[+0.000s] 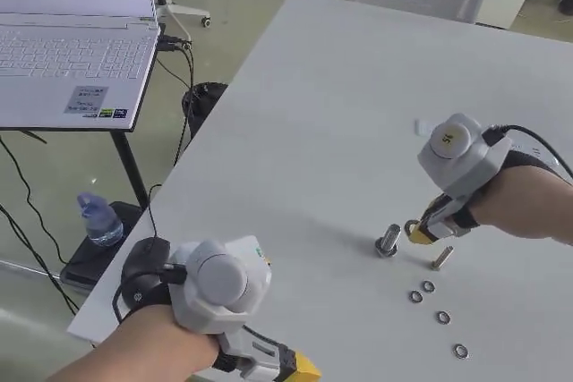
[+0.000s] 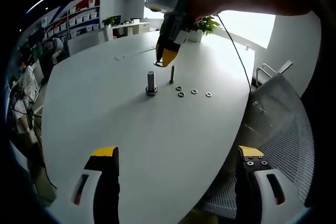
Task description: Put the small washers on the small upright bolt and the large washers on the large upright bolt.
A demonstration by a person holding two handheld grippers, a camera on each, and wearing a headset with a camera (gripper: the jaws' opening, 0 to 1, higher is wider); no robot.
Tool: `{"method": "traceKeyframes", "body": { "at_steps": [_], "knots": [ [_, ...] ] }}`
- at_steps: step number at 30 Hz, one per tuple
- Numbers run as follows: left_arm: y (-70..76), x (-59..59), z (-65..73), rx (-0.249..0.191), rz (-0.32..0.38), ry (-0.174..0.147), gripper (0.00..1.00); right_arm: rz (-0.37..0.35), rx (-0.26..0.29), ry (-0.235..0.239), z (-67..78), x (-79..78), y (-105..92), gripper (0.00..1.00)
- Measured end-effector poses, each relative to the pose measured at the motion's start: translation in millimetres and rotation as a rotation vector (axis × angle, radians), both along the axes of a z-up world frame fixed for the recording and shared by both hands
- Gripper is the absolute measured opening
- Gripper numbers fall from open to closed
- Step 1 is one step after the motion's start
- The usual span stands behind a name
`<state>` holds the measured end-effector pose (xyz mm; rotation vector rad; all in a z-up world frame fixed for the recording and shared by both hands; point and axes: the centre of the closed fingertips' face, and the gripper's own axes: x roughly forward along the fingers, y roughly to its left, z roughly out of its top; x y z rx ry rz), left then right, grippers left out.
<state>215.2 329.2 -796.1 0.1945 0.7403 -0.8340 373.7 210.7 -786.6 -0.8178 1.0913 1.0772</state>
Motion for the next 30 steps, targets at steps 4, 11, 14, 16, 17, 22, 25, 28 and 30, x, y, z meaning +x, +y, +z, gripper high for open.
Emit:
{"method": "traceKeyframes", "body": {
  "at_steps": [4, 11, 14, 16, 17, 22, 25, 28, 30],
  "knots": [
    [1.0, 0.1, -2.0, 0.005, -0.005, 0.005, 0.91, 0.012, -0.002, 0.0, -3.4, 0.9, 7.3, 0.22],
    [3.2, 1.2, -3.9, 0.008, -0.004, 0.012, 0.9, 0.028, -0.008, -0.003, -7.7, 6.1, 17.7, 0.22],
    [4.9, 1.3, -4.0, 0.009, -0.001, 0.014, 0.9, 0.036, -0.025, -0.006, -11.0, 7.7, 18.4, 0.22],
    [6.7, 1.3, -5.3, 0.012, 0.002, 0.017, 0.9, 0.037, -0.033, -0.009, -12.2, 9.5, 19.1, 0.22],
    [7.4, 1.1, -5.7, 0.013, 0.003, 0.018, 0.89, 0.037, -0.032, -0.008, -12.0, 9.9, 20.1, 0.22],
    [10.4, -0.2, -9.0, 0.018, 0.006, 0.028, 0.88, 0.049, -0.053, 0.002, -17.8, 7.3, 22.7, 0.22],
    [10.2, -1.4, -9.4, 0.017, 0.006, 0.032, 0.88, 0.056, -0.068, -0.001, -23.8, 11.4, 19.6, 0.22],
    [10.6, -2.2, -11.1, 0.015, 0.009, 0.037, 0.87, 0.056, -0.067, 0.003, -23.3, 10.5, 20.4, 0.22],
    [11.2, -3.0, -12.6, 0.018, 0.009, 0.04, 0.87, 0.057, -0.07, 0.005, -24.0, 10.3, 20.4, 0.22]
  ]
}}
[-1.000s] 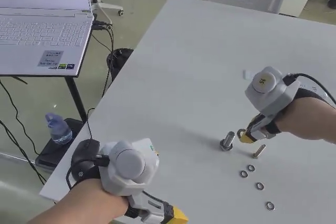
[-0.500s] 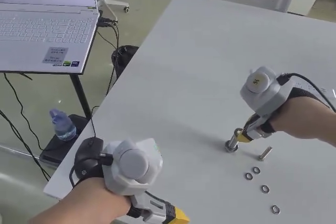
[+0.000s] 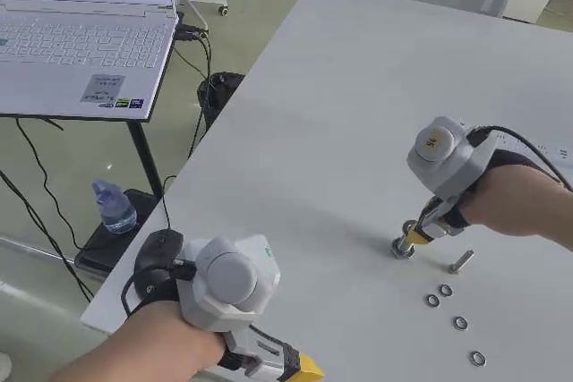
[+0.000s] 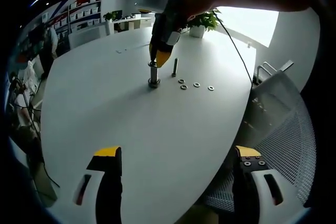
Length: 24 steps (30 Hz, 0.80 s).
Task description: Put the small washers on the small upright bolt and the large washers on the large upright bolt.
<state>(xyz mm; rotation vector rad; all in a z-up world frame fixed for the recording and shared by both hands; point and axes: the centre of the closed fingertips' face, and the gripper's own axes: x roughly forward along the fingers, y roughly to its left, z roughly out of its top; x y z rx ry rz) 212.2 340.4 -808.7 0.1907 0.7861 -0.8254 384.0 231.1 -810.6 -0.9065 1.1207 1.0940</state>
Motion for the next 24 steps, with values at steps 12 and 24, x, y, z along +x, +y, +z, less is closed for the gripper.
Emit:
{"method": "traceKeyframes", "body": {
  "at_steps": [12, 24],
  "knots": [
    [0.9, 0.4, 0.3, -0.005, 0.008, 0.003, 0.86, 0.009, -0.014, 0.008, -6.9, -2.2, 1.3, 0.22],
    [-1.9, 0.8, -1.5, -0.013, 0.02, 0.0, 0.85, 0.032, -0.041, 0.008, -22.3, -2.8, -0.1, 0.22]
  ]
}}
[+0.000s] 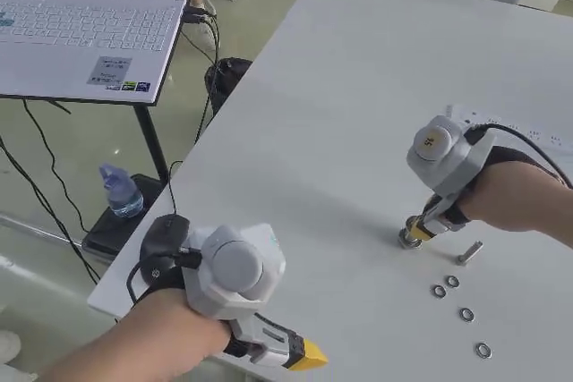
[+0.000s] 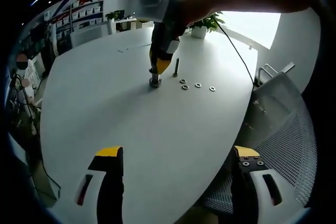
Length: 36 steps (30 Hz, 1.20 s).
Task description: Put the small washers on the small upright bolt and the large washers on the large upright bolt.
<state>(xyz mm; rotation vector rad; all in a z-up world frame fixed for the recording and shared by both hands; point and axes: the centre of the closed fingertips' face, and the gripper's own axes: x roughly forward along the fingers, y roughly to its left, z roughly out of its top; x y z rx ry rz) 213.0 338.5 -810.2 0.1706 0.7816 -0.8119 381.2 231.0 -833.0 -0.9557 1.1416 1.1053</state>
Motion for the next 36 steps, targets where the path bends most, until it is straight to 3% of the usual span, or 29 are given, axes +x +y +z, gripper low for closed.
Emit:
{"method": "traceKeyframes", "body": {
  "at_steps": [22, 36],
  "knots": [
    [0.8, 0.5, -2.4, -0.007, 0.003, 0.011, 0.83, -0.009, -0.006, 0.014, -25.1, 5.3, -0.5, 0.22],
    [1.3, -2.6, -4.2, 0.003, -0.003, 0.02, 0.8, -0.005, -0.011, 0.019, -27.1, 2.8, 0.7, 0.22]
  ]
}}
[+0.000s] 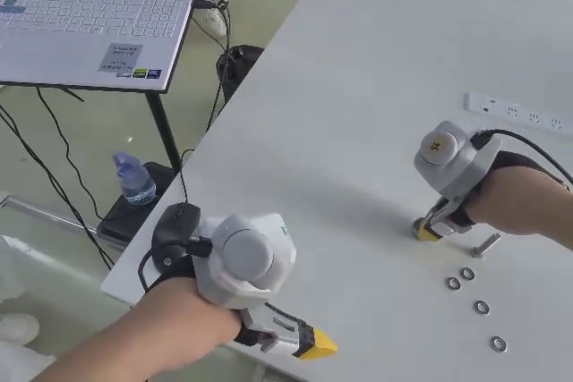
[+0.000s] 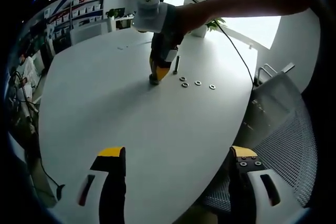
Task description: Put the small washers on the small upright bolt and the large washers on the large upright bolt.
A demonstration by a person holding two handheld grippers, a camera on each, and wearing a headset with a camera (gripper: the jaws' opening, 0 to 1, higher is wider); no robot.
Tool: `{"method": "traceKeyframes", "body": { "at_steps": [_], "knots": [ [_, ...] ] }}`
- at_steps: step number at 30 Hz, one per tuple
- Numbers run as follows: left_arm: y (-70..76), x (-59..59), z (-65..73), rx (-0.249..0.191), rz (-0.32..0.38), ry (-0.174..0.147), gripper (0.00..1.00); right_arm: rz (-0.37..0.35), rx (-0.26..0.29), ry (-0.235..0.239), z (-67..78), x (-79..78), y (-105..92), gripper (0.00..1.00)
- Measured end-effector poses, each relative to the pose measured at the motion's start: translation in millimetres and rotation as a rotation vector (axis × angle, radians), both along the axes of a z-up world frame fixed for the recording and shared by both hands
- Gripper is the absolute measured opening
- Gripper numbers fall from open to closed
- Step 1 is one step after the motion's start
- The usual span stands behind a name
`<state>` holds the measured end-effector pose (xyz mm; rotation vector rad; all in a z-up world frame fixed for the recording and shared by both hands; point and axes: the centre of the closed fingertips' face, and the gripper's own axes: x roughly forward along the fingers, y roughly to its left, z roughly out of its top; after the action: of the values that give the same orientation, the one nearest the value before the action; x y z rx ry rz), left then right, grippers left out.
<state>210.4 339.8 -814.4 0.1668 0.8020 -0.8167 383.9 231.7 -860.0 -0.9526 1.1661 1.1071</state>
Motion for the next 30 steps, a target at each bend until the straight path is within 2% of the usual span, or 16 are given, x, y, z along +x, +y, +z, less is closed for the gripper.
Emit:
{"method": "traceKeyframes", "body": {
  "at_steps": [13, 23, 27, 30],
  "knots": [
    [-0.9, 0.6, 1.7, -0.006, 0.0, -0.004, 0.8, -0.012, 0.004, 0.0, 1.5, -2.7, 1.3, 0.23],
    [-1.9, -0.4, 2.0, -0.012, 0.007, -0.001, 0.8, 0.019, 0.002, 0.002, 3.2, -3.2, 0.6, 0.24],
    [-1.9, 0.3, 2.6, -0.01, 0.006, -0.003, 0.8, 0.038, 0.006, -0.005, 3.4, -2.2, 0.0, 0.39],
    [-1.8, 2.0, 4.2, -0.011, 0.007, -0.006, 0.8, 0.043, 0.011, -0.007, 5.7, -0.9, -1.0, 0.41]
  ]
}}
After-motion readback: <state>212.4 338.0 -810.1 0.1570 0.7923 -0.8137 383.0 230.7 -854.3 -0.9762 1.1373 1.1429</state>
